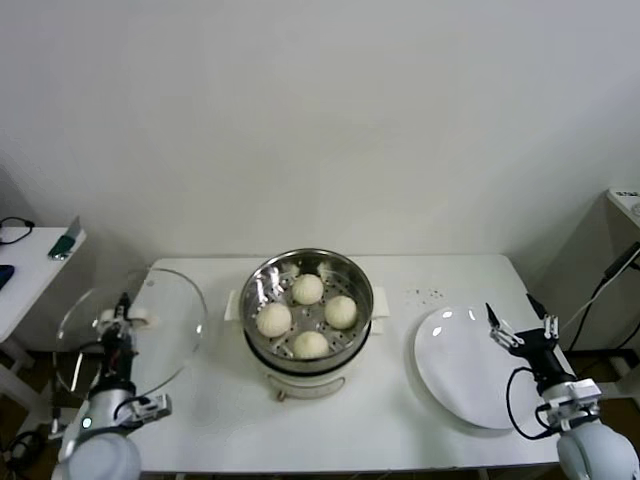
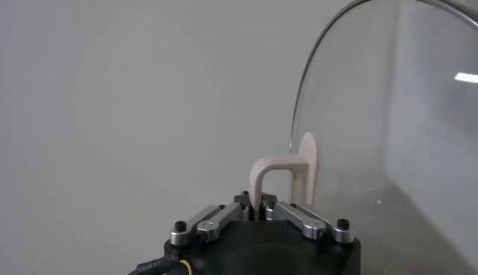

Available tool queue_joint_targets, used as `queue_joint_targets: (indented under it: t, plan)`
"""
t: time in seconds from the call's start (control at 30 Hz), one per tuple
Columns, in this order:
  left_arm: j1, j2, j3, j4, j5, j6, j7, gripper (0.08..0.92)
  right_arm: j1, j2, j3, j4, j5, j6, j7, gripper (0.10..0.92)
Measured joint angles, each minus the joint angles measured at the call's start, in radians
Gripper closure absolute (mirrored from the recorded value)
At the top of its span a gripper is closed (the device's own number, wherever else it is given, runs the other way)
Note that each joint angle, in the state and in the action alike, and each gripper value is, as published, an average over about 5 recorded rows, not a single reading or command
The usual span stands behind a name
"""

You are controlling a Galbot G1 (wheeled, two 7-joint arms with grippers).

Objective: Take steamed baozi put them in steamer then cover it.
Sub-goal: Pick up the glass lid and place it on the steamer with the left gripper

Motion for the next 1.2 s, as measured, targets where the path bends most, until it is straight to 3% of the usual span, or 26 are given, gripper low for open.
queue_joint_targets:
  t: [0.33, 0.5, 0.73, 1.2]
  plan:
    - [-0.066, 0.176, 0.135, -0.15, -0.041, 0.198, 0.041, 0.85, 0.071, -0.006, -0.055, -0.05, -0.031, -0.003, 0.004, 0.203]
    - [-0.168, 0.205, 0.267, -0.173, -0.006, 0.252, 0.103, 0.85, 0.112, 0.005, -0.081, -0.076, -0.049, -0.004, 0.009, 0.203]
    - [-0.321, 0.136, 0.457, -0.154, 0.097, 0.297, 0.22, 0.85, 0.142, 0.027, -0.095, -0.107, -0.084, 0.003, 0.011, 0.203]
    - [-0.527, -0.108, 0.692, -0.005, 0.268, 0.301, 0.389, 0.85, 0.14, 0.052, -0.07, -0.135, -0.121, 0.021, 0.006, 0.203]
